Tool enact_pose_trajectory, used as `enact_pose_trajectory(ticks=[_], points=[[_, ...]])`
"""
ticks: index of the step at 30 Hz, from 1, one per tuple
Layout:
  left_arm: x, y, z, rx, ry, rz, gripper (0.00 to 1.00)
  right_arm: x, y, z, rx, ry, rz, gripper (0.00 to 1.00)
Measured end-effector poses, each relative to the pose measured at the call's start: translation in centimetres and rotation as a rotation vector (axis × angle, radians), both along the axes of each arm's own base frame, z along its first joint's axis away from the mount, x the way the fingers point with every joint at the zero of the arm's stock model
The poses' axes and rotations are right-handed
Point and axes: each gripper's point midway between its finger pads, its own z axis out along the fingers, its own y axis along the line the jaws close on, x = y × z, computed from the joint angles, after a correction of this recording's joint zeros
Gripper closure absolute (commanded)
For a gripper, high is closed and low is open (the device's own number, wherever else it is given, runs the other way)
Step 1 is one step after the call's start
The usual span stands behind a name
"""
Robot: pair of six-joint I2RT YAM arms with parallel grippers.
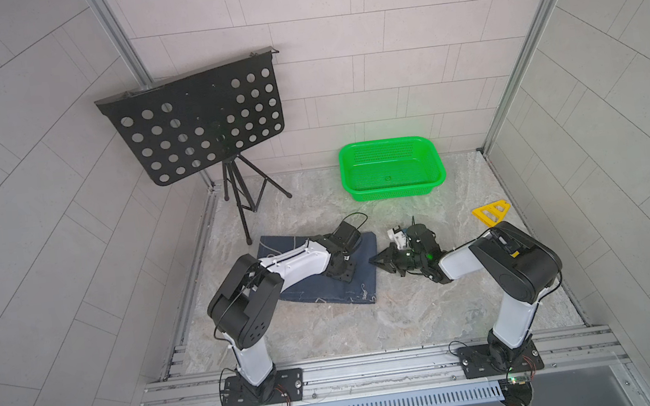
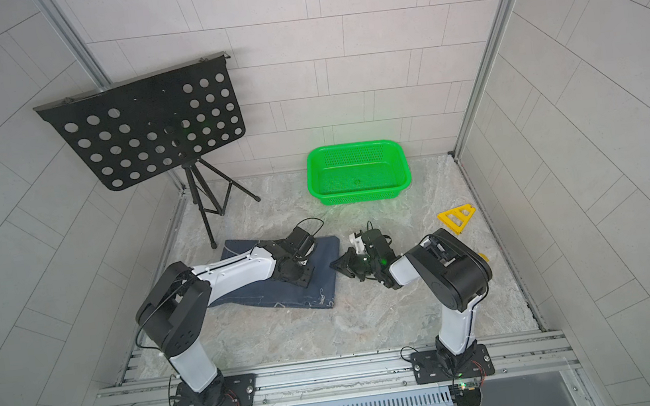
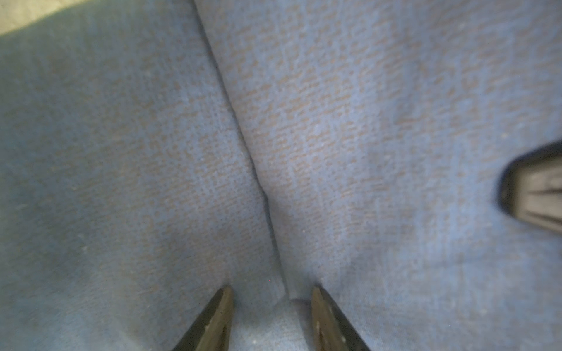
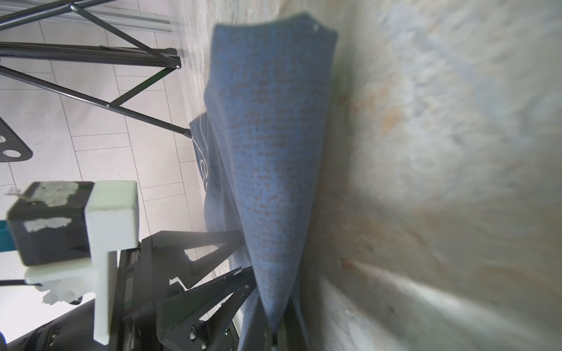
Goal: Roll up the pillowcase
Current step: Roll the pillowcase at the center of the board.
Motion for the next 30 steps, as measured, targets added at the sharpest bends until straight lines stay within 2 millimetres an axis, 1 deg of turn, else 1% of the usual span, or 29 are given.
enact_pose_trajectory(ticks=[2,4,8,11,14,16,19,22,24,28,30], points=[[-0.1,-0.3,0.3,-0.020,0.010,0.008,0.45,-0.2,-0.9,-0.2,-0.034,0.011,0.000,1.00],[-0.2,-0.7,0.7,-0.042,0.017,0.016,0.44,-0.3,-1.9,0.0,-0.077,0.011,0.009,1.00],[0.1,-1.7,2.4,-0.096,0.012,0.034,0.41,-0.1,-4.0,0.8,-0.186,0.005,0.044,1.00],[0.7,-2.6,4.1,-0.141,-0.009,0.038,0.39,0.2,-7.0,1.5,-0.314,0.006,0.063,1.00],[1.3,-3.2,5.1,-0.163,-0.028,0.036,0.38,0.2,-10.2,1.9,-0.463,0.036,0.071,0.99],[1.3,-3.3,5.2,-0.167,-0.029,0.035,0.38,0.0,-11.9,2.2,-0.565,0.060,0.084,0.97],[1.3,-3.2,5.1,-0.165,-0.026,0.035,0.37,-0.7,-13.4,2.8,-0.682,0.093,0.113,0.95],[1.3,-3.2,5.0,-0.163,-0.025,0.034,0.36,-1.4,-14.7,3.1,-0.784,0.130,0.128,0.92],[1.3,-3.2,4.8,-0.159,-0.021,0.033,0.36,-1.7,-15.1,3.5,-0.843,0.140,0.136,0.89],[1.2,-3.2,4.1,-0.147,-0.008,0.032,0.35,-1.8,-14.8,4.0,-0.926,0.139,0.167,0.85],[1.2,-3.2,4.0,-0.146,-0.007,0.032,0.35,-2.0,-14.5,4.0,-0.960,0.138,0.186,0.80]])
